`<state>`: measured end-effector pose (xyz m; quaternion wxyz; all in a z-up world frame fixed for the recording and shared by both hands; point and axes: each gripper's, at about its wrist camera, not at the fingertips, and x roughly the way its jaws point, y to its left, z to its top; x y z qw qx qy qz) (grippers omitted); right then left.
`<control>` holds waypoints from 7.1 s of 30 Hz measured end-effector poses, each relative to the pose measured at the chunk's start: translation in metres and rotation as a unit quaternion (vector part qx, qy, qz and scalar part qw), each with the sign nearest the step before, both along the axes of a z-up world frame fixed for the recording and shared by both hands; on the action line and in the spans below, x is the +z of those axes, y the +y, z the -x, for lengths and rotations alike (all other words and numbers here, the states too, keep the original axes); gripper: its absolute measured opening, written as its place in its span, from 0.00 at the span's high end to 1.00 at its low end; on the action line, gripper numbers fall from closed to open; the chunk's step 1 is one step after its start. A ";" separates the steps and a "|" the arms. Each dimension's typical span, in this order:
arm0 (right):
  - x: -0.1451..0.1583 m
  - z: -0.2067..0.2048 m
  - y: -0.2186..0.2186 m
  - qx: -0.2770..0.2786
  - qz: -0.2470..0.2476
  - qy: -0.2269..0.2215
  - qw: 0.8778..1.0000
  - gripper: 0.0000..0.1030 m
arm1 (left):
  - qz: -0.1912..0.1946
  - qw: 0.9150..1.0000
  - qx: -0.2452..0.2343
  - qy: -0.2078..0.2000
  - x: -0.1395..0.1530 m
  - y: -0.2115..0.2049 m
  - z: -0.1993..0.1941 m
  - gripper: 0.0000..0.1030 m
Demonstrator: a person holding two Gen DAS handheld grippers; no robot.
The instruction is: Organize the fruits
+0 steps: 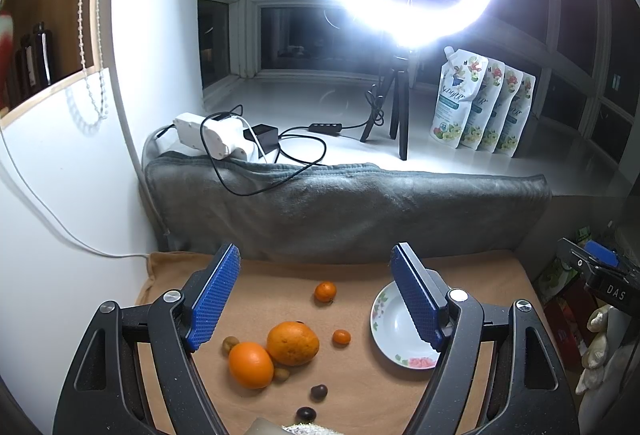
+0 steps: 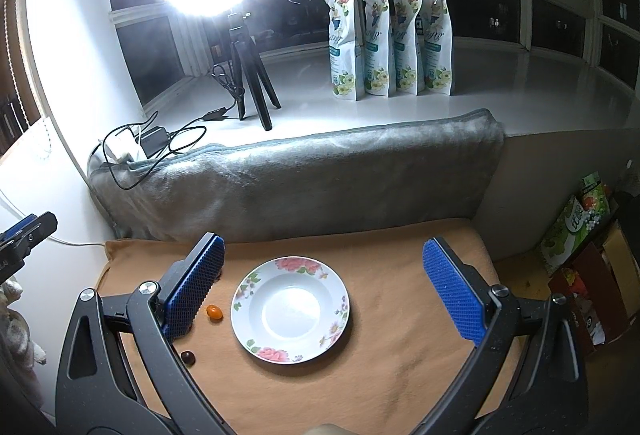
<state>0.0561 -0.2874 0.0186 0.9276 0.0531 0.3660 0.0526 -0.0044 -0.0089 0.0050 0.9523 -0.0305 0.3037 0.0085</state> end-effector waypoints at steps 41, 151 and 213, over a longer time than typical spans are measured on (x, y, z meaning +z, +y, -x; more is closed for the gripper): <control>-0.011 -0.008 0.000 0.001 -0.023 0.026 0.999 0.01 | 0.003 1.000 -0.001 0.011 -0.012 -0.003 -0.004 0.24; -0.263 -0.114 0.224 0.180 -0.294 0.450 0.824 0.36 | 0.117 0.957 -0.092 0.249 -0.207 0.052 -0.079 0.53; -0.187 -0.105 0.014 0.058 -0.301 0.343 0.888 0.42 | 0.107 0.940 -0.213 0.244 -0.178 -0.081 -0.082 0.59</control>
